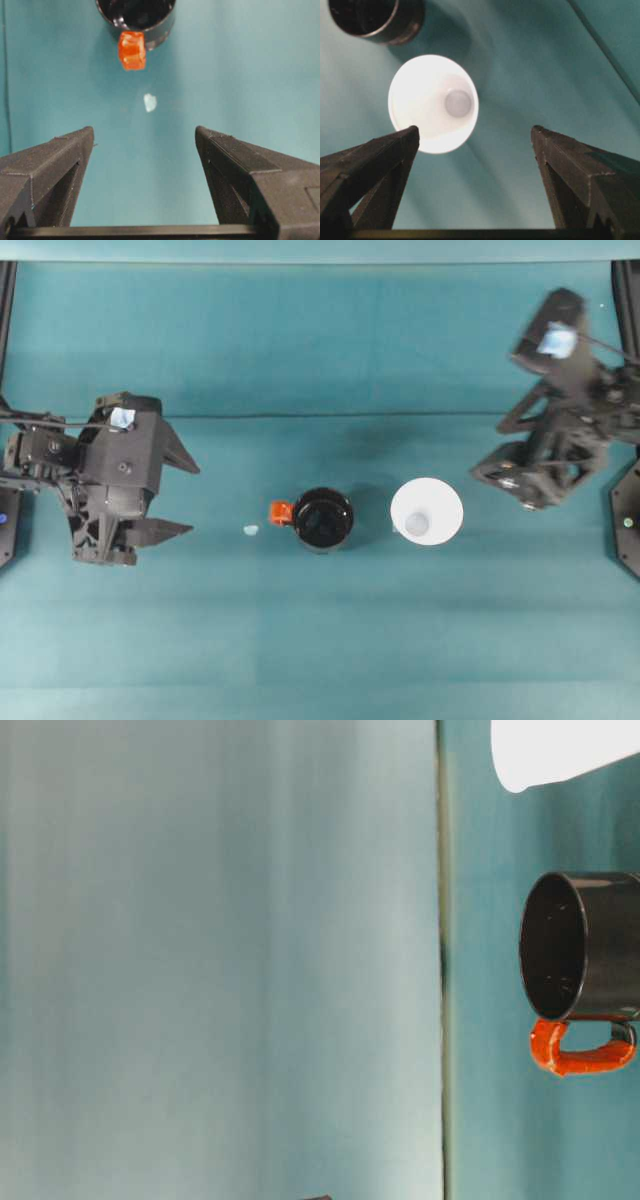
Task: Put the paper cup into the moved red handle cup holder.
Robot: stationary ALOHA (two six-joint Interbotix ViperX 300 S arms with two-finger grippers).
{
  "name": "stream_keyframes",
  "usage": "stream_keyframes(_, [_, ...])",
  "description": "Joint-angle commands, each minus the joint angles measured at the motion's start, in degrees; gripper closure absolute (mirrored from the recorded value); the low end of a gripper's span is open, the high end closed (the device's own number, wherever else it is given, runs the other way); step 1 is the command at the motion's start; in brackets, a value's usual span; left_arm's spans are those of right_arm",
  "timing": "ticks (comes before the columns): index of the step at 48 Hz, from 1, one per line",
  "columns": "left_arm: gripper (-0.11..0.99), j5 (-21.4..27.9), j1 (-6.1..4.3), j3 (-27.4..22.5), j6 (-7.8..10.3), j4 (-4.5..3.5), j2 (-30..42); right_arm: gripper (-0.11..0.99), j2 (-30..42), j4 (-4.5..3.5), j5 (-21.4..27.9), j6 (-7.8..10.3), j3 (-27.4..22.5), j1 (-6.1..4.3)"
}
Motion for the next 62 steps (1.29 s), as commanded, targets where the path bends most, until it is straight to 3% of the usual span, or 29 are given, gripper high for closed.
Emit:
stream_keyframes(1, [-0.01, -0.26, -0.18, -0.44, 0.0, 0.09, -0.7, -0.06, 8.26, 0.62, -0.18, 0.53, -2.55, 0.09])
stream_keyframes(10, [-0.01, -0.26, -0.18, -0.26, -0.09, 0.09, -0.97, -0.06, 15.12, 1.23, -0.7, 0.53, -3.52, 0.26])
stream_keyframes(13, [-0.01, -0.26, -0.18, -0.26, -0.09, 0.09, -0.97, -0.06, 17.05, 1.76, -1.41, 0.44, -3.69, 0.44])
stream_keyframes(24, [-0.01, -0.26, -0.18, -0.18, -0.09, 0.09, -0.97, -0.06, 22.5, 2.55, -3.96, 0.53, -3.25, 1.67])
stream_keyframes(51, [-0.01, -0.18, -0.18, -0.18, -0.09, 0.09, -0.79, -0.04, 26.37, 2.64, -4.57, 0.53, -2.37, 0.35])
stream_keyframes(56, [-0.01, -0.26, -0.18, -0.18, -0.09, 0.09, -0.7, 0.07, 26.54, 2.81, -4.48, 0.53, -2.64, 0.26])
stream_keyframes(62, [-0.01, -0.26, -0.18, -0.18, -0.09, 0.09, -0.79, 0.39, 26.89, 4.39, -4.39, 0.44, -3.16, 0.26])
